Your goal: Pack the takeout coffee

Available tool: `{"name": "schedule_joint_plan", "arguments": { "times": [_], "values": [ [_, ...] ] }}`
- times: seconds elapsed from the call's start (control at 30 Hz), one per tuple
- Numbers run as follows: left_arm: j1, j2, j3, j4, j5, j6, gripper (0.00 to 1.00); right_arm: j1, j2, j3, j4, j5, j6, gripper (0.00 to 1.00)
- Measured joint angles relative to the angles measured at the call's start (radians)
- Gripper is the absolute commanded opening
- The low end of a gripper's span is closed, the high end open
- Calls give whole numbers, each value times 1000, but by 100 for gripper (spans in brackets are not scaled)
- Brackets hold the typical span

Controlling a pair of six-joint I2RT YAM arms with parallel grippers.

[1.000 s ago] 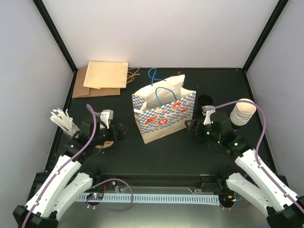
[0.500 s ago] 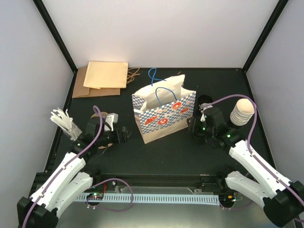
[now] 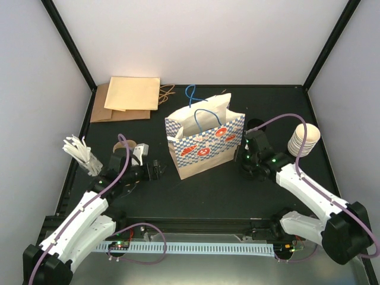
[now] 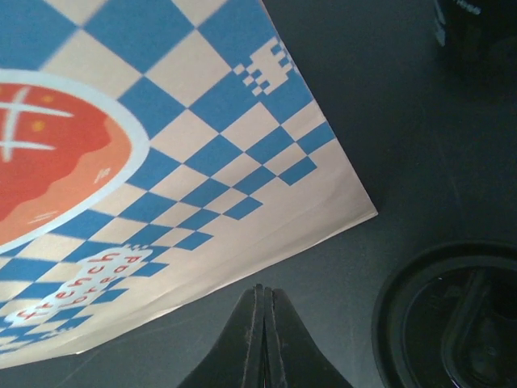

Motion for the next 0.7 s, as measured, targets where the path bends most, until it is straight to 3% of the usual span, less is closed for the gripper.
{"name": "schedule_joint_plan", "arguments": {
  "times": [0.7],
  "values": [
    [0,0,0,6,-6,20,99,0,210,13,117,62,180,1]
  ]
}}
